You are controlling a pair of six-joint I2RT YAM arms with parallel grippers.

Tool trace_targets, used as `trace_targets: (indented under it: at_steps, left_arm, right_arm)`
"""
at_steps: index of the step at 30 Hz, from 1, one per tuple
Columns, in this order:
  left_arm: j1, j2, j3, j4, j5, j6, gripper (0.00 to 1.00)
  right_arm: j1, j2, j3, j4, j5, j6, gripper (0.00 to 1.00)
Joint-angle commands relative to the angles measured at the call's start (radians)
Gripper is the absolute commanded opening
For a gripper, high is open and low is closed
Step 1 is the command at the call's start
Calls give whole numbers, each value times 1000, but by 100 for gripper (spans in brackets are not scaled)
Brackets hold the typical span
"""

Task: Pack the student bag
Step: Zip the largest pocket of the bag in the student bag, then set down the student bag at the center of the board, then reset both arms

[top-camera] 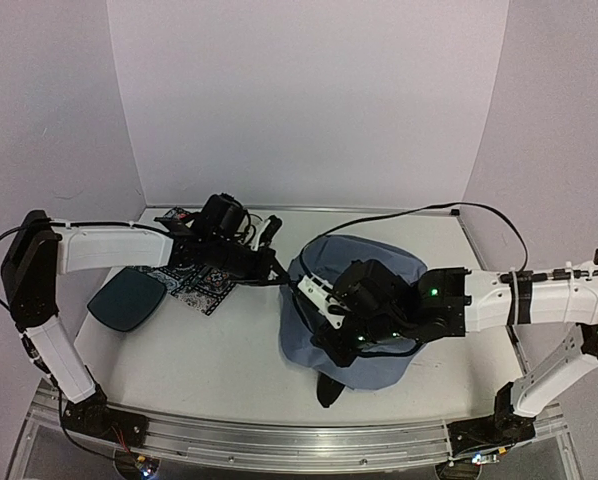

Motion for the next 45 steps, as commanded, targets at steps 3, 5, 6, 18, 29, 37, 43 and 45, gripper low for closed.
trace_targets:
  at_steps: [3,5,6,18,29,37,43,45]
  left_arm:
    - [67,120,158,72,-107,102,0]
    - [72,164,183,69,-112,117,0]
    - [75,188,195,69,-115,122,0]
    - [133,234,240,56,-141,123,0]
    - [144,143,227,58,-189,135,8]
    - [185,-23,182,58,-265,95,56]
    - [362,-213,83,53,-249,6,82]
    - [437,-275,56,41,-230,-10,90]
  right_arm:
    - [74,-97,10,-151,-137,22,0]
    - [76,-103,18,-159,-139,21,0]
    - [76,-104,25,-164,-142,19,0]
    - [78,-91,44,-182,-15,21,0]
    - [9,161,276,-148,76,-72,63]
    - [-186,186,363,-121,268,-62,94]
    - [-389,94,326,-109,434,-43,98]
    - [-458,40,292,-103,486,-34,98]
